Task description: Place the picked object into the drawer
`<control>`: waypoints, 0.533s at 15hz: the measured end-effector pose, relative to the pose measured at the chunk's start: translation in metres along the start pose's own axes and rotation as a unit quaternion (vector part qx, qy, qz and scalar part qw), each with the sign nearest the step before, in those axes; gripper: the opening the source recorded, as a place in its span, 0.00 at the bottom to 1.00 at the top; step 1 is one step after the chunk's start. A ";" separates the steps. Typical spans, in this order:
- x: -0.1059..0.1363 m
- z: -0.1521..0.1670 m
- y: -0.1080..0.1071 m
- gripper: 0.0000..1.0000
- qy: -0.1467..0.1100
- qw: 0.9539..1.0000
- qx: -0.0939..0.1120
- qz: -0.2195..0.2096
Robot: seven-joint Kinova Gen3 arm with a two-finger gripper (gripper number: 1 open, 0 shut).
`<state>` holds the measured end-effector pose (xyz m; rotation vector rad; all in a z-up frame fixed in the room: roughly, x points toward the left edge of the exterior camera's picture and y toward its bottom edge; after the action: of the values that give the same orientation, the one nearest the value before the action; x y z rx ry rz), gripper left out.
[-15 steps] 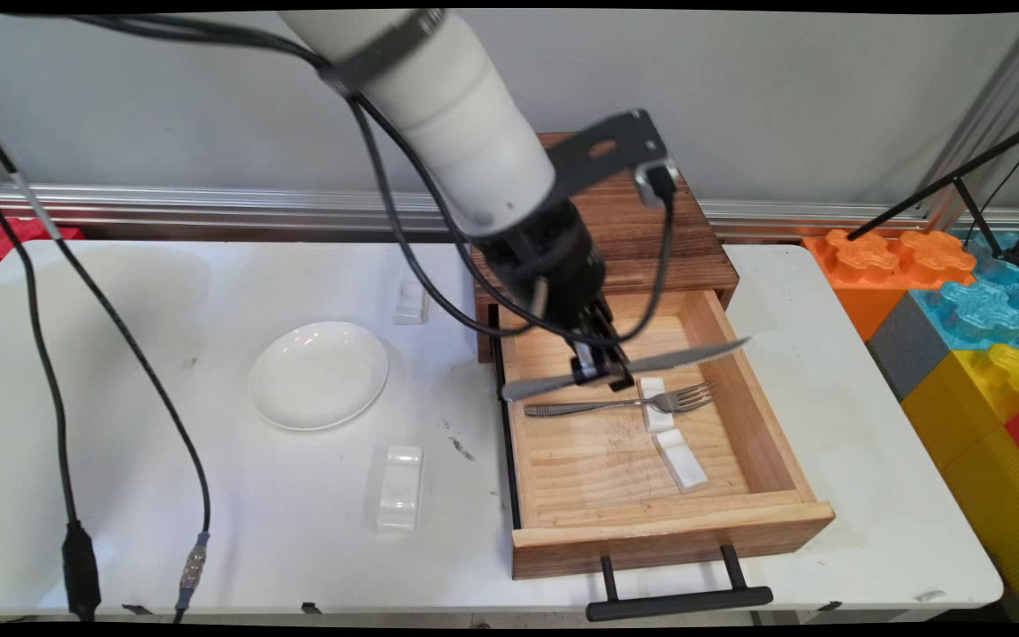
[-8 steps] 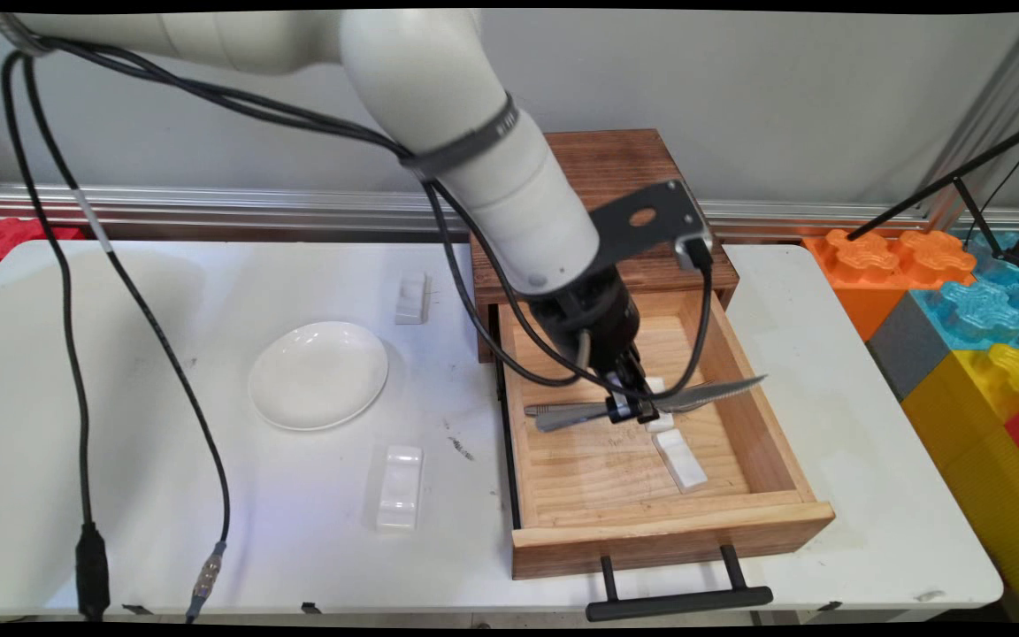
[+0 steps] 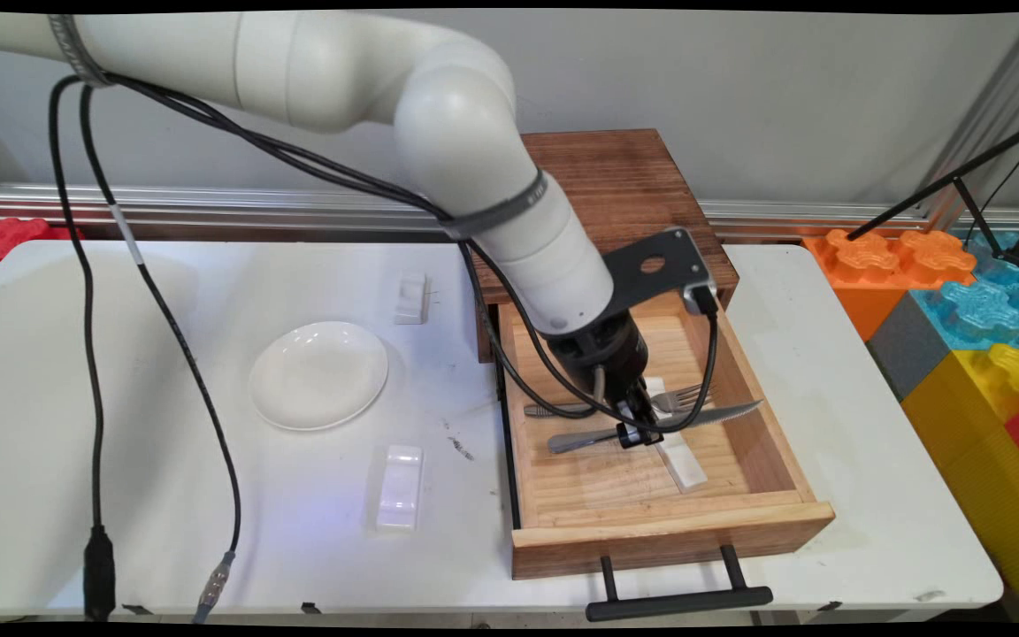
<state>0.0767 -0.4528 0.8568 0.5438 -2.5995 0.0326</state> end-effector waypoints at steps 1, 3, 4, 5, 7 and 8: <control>-0.001 0.005 -0.001 0.00 -0.001 1.000 0.001 -0.002; -0.004 0.015 -0.003 0.00 -0.003 1.000 0.002 -0.006; -0.005 0.019 -0.003 0.00 -0.004 1.000 0.002 -0.008; -0.006 0.023 -0.004 0.00 -0.006 1.000 0.002 -0.009; -0.010 0.029 -0.005 0.00 -0.009 1.000 0.002 -0.010; -0.014 0.035 -0.006 0.00 -0.013 1.000 0.001 -0.009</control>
<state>0.0744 -0.4569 0.8194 0.5721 -2.6193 0.0222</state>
